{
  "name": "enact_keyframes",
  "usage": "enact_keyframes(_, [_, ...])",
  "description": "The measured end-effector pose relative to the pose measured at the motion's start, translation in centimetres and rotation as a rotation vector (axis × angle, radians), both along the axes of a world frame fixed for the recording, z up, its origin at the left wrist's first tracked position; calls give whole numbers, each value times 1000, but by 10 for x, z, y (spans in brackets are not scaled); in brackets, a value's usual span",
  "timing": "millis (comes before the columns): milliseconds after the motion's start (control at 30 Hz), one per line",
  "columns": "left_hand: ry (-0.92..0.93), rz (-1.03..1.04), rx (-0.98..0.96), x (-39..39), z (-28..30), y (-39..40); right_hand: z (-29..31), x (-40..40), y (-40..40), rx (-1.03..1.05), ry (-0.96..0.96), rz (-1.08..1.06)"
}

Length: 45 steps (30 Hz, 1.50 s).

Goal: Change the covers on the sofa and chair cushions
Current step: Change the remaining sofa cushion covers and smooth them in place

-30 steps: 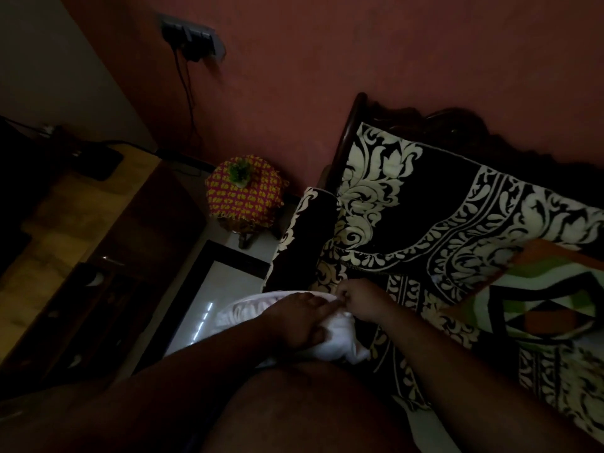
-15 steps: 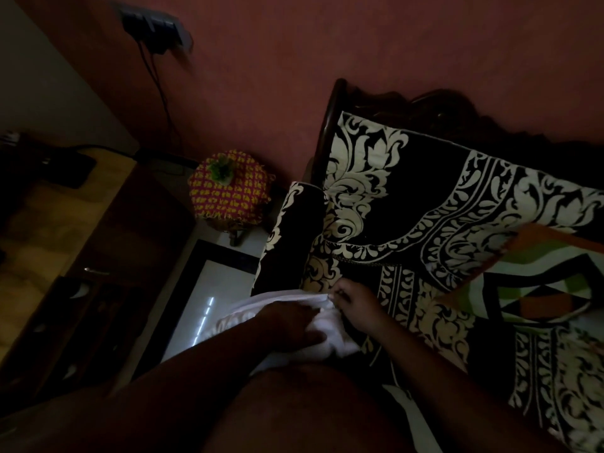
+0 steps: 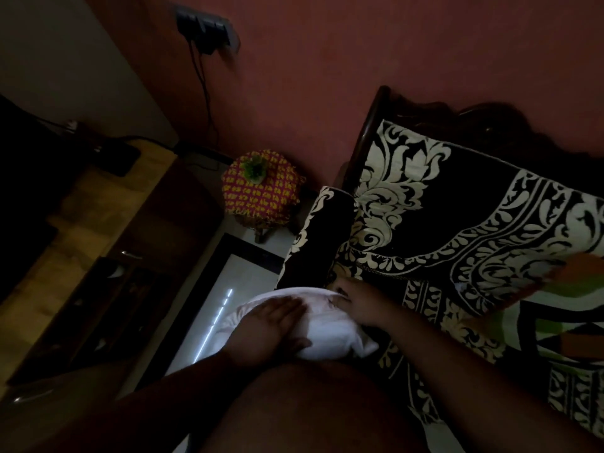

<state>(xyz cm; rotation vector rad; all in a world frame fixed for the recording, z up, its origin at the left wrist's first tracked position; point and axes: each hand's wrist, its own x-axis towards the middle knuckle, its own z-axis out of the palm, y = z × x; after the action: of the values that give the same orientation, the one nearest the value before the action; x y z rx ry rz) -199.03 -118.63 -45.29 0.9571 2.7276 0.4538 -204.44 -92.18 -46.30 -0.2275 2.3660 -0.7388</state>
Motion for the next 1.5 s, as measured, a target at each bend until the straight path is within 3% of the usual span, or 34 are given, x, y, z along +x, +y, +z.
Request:
enact_keyframes(100, [-95,106,-41,11,-3,-12,-2,-26,-36,-22,24,107])
enact_keyframes(233, [-138,34,-53,12,-10,-11,-10,-38,-76,55,22,256])
enact_keyframes(367, [-298,90,-73,-3,-5,-6,-20,-38,-74,-71,-33,30])
enact_keyframes(567, [-319,65,-70,-12,-11,0,-19,-30,-69,-205,-96,-155])
enact_keyframes(767, [-417,87,-99,-18,-28,-17,12,-8,-82,-314,-108,-68])
enact_keyframes(1000, [-248,91,61,-3,-4,-24,2,-25,-92,-106,-77,81])
enact_keyframes(1133, [-82,342,78,27,1,-69,5,-35,-129,-42,-56,289])
enact_keyframes(1233, [-174,537,42,44,1,-85,-1,-42,-156,-5,-63,390])
enact_keyframes(1500, [-383,473,-10,46,-2,-85,-10,-44,-213,86,-68,484])
